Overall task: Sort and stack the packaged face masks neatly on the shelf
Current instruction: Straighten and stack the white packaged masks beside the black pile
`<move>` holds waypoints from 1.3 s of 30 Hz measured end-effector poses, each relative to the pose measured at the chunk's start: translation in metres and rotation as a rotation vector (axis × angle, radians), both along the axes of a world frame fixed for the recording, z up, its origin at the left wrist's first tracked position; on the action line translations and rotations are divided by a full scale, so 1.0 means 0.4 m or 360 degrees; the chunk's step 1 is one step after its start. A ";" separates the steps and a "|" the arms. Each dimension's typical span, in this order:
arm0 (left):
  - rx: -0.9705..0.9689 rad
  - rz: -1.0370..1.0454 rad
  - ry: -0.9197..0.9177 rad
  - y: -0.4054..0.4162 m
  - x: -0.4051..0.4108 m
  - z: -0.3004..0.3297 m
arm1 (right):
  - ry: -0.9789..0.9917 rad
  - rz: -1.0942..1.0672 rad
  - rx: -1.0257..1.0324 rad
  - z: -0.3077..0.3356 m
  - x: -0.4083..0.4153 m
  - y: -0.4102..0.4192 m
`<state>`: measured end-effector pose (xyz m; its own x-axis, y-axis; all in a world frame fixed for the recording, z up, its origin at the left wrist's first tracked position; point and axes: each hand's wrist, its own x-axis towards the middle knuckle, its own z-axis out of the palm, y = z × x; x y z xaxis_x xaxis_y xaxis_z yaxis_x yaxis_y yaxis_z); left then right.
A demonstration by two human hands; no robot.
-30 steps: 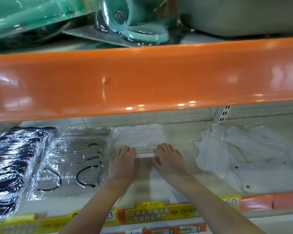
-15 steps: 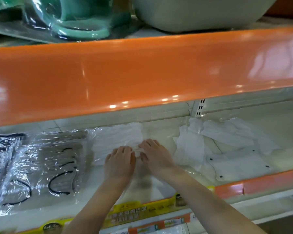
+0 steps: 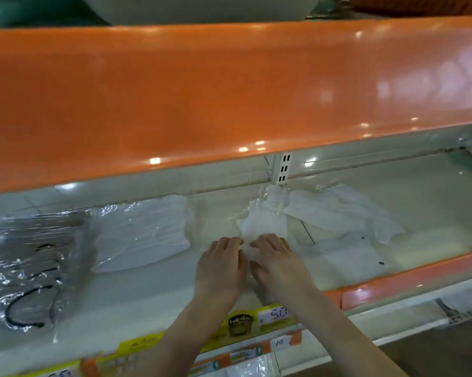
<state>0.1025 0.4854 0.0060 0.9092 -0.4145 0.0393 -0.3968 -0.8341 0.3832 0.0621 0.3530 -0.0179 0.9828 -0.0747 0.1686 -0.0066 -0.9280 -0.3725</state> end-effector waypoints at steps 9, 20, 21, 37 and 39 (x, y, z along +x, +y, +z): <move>-0.0132 0.0103 -0.0107 -0.032 -0.037 -0.067 | -0.0046 0.0081 -0.0042 -0.043 -0.014 -0.035; -0.0197 0.0027 -0.0141 -0.037 -0.037 -0.071 | -0.0188 0.0056 -0.0025 -0.051 -0.022 -0.036; -0.0217 0.0017 -0.0123 -0.037 -0.038 -0.070 | -0.0196 0.0038 -0.0003 -0.049 -0.025 -0.035; -0.1587 0.0563 0.0259 -0.011 0.020 0.034 | -0.0121 -0.0169 0.2639 0.173 -0.030 -0.093; -0.1734 0.0635 0.0548 -0.013 0.033 0.057 | 0.0051 -0.0130 0.3174 0.191 -0.030 -0.109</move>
<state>0.1156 0.4802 0.0287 0.9971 -0.0026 -0.0761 0.0759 -0.0483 0.9959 0.0500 0.3094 0.0585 0.9685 -0.1370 -0.2081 -0.0462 0.7221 -0.6902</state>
